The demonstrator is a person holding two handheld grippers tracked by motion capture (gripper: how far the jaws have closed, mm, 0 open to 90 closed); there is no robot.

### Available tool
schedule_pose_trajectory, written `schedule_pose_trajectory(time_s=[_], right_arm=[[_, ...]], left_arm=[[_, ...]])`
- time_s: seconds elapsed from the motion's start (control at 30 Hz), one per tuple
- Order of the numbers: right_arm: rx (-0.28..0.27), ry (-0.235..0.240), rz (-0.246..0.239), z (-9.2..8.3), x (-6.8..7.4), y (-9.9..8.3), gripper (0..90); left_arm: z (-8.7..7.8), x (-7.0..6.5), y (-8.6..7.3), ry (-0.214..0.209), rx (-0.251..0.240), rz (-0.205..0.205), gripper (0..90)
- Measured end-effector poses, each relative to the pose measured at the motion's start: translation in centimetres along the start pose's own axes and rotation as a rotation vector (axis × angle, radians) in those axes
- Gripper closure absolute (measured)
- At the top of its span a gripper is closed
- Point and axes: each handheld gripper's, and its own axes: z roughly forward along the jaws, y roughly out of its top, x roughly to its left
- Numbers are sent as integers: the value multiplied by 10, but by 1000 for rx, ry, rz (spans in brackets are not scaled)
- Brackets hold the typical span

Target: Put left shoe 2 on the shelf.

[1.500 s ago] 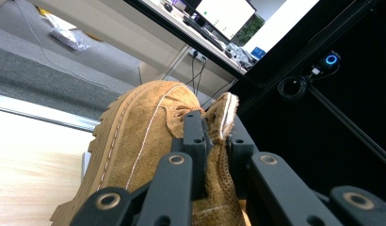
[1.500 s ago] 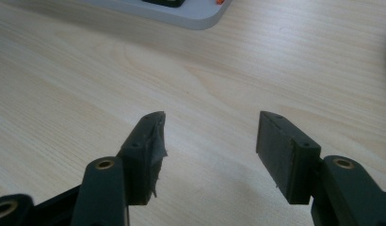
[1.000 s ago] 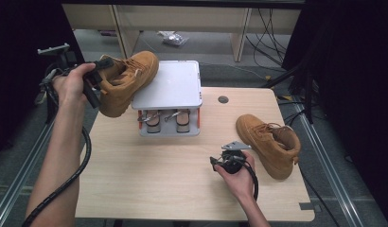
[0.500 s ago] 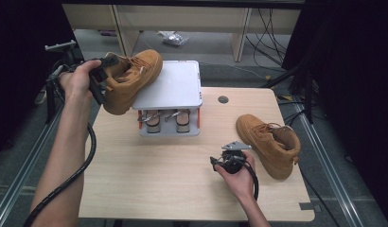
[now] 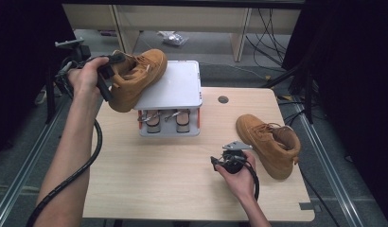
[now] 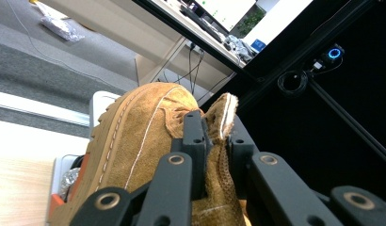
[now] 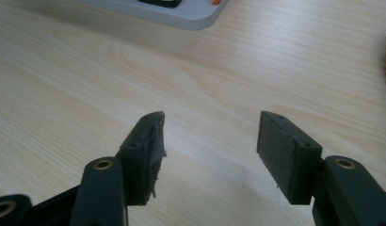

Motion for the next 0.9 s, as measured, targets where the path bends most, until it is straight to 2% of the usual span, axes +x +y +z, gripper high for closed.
schedule_pose_trajectory(time_s=[0.2,0.27,0.33,0.47,0.7,0.77,0.8,0.83,0.9], right_arm=[[7,4,14,0,0,0,425],[1,5,-1,0,-1,-1,425],[11,-1,13,0,1,-1,425],[10,-2,9,0,1,-1,424],[5,1,0,1,-1,-1,424],[-5,20,-1,2,-1,-1,424],[-17,16,-20,3,-2,-2,423],[-6,19,-2,2,-1,-1,423],[-7,19,-4,2,-2,-1,422]], left_arm=[[6,-1,-1,-11,1,-17,820],[8,-2,-1,-12,4,-16,820],[9,-2,-1,-8,4,-21,819],[11,1,0,-8,6,-35,816],[17,7,5,6,16,-60,804],[17,10,7,5,25,-71,801],[16,13,8,13,28,-59,799],[16,16,9,12,28,-71,797],[16,20,10,8,31,-81,791]])
